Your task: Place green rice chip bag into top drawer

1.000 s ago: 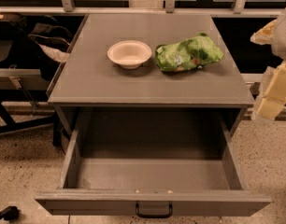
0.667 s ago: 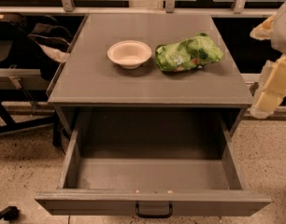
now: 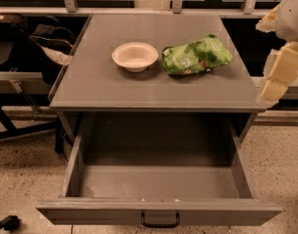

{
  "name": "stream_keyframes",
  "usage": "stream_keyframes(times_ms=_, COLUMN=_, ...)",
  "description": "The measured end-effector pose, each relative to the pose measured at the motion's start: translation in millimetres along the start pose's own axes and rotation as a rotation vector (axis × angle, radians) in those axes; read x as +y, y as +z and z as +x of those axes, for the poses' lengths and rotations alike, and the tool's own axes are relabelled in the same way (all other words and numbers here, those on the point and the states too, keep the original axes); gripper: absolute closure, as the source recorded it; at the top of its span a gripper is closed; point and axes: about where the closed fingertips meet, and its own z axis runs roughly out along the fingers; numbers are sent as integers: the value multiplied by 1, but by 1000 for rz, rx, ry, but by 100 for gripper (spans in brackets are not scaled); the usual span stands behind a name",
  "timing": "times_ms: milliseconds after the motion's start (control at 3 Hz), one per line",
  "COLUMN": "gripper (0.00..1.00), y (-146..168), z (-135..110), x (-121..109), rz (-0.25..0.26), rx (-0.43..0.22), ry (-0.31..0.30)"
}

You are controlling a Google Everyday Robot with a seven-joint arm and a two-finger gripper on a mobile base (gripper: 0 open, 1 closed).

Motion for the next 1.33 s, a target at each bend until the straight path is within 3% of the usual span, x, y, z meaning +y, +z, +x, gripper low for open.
stream_keyframes(times_ms=333, gripper=0, y=6, z=-17, x=-36, rz=2, rx=8, ry=3)
stream_keyframes(times_ms=1000, gripper=0, y=4, z=-22, x=-40, rz=28, rx=-29, ry=-8)
stream_keyframes(times_ms=1333, gripper=0, y=4, z=-27, x=-57, rz=54, rx=-62, ry=-32)
